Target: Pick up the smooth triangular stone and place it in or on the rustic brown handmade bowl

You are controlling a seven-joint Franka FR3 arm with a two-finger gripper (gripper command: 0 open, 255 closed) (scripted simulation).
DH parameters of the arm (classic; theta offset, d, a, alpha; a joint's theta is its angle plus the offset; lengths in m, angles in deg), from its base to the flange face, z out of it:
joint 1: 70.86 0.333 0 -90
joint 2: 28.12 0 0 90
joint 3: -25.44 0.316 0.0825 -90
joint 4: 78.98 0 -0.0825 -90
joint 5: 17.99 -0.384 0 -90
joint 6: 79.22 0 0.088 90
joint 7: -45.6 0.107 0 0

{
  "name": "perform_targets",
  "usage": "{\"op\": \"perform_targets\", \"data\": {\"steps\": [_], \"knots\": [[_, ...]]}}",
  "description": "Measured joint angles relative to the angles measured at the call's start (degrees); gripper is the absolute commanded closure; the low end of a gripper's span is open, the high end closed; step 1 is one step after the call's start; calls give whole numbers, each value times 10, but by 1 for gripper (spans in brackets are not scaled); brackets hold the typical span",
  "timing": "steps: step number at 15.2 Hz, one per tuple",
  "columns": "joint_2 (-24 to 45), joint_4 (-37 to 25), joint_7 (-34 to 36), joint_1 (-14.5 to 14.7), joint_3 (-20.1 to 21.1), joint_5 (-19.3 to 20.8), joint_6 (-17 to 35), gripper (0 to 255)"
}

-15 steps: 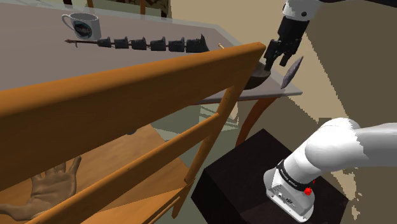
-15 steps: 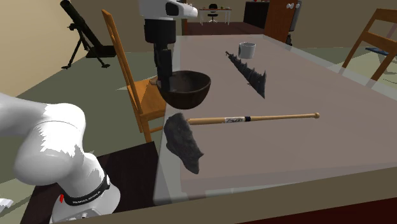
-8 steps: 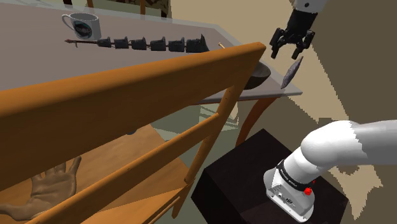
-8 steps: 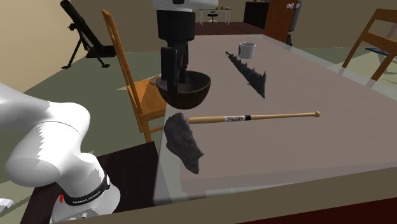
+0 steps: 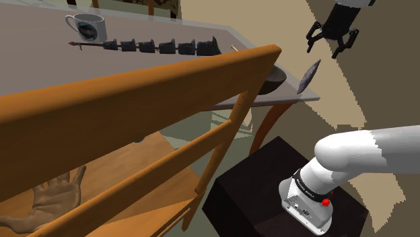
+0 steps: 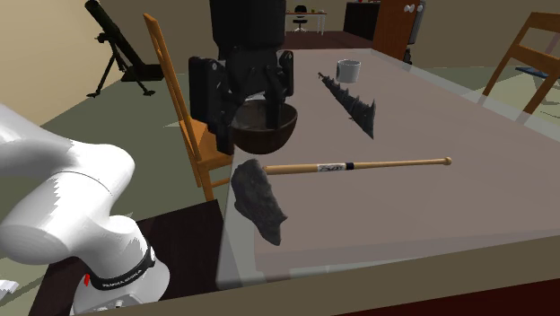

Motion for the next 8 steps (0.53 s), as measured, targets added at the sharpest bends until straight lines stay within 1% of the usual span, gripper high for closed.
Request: {"op": "perform_targets", "data": {"steps": [2, 8], "knots": [[-5, 14, 10, -6, -2, 1, 10, 0], [-21, 68, 13, -9, -8, 6, 49, 0]]}}
